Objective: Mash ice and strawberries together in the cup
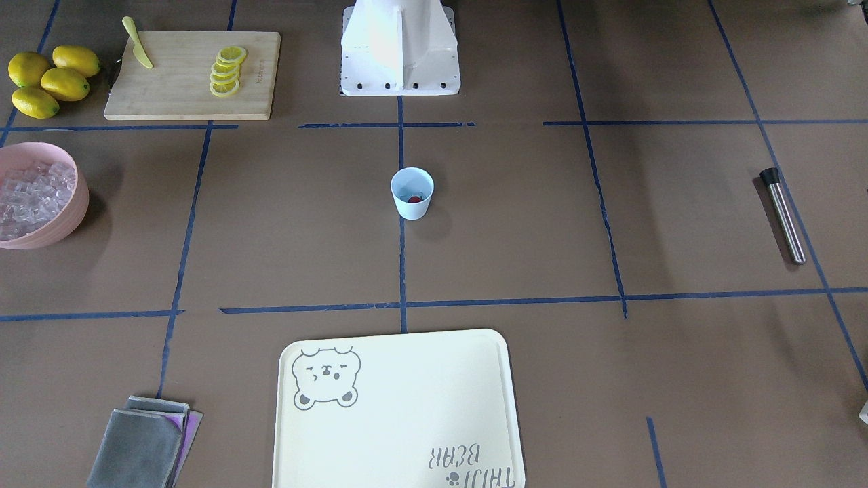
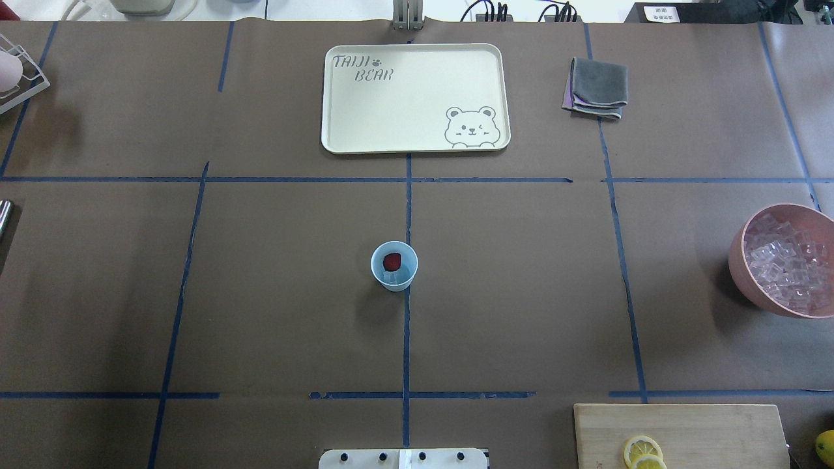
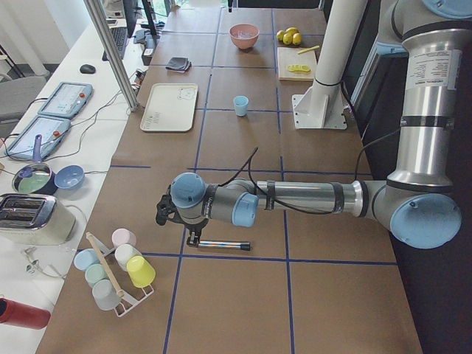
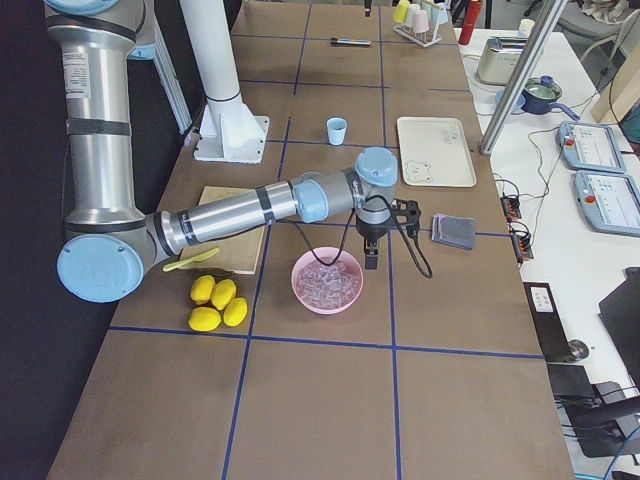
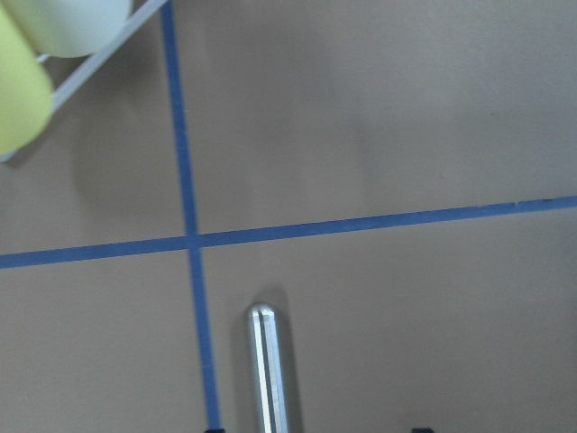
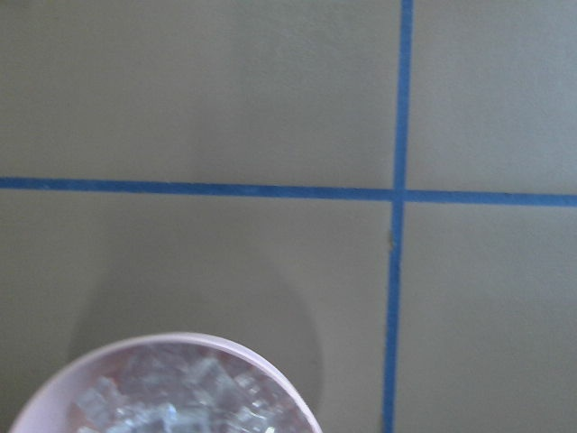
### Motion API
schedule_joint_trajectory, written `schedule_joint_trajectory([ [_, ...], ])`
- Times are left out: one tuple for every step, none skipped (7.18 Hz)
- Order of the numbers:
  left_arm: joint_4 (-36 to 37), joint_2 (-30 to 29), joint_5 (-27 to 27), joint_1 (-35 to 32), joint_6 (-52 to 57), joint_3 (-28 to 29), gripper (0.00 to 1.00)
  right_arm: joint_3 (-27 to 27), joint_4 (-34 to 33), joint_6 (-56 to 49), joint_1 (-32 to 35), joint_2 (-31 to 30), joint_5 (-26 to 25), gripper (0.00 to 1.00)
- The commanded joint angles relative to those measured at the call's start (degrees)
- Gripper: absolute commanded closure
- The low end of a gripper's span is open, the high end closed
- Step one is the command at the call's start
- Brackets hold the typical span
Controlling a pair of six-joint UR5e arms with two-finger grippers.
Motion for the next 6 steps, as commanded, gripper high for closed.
schedule_joint_trajectory([
  [8.3,-0.4,0.3,-2.1,3.1,-3.1,0.22,-2.1,-0.2,-8.0,4.9,-5.1,3.3,0.0],
  [13.8,-0.3,1.0,-2.2,3.3,-5.6,0.22,-2.1,-0.2,-8.4,5.0,-5.9,3.3,0.0],
  [13.9,0.6,5.0,-2.4,3.3,-6.9,0.21,-2.0,0.0,-8.3,4.9,-6.0,2.5,0.0],
  [14.3,0.4,8.4,-2.2,3.2,-7.4,0.16,-2.1,0.0,-8.3,4.9,-5.5,2.3,0.0],
  [14.2,0.4,8.4,-2.2,3.2,-7.2,0.0,-2.1,0.5,-8.1,4.9,-5.4,2.1,0.0],
  [13.1,2.6,8.1,-2.2,3.6,-6.8,0.0,-1.9,0.6,-7.6,4.8,-5.3,1.6,0.0],
])
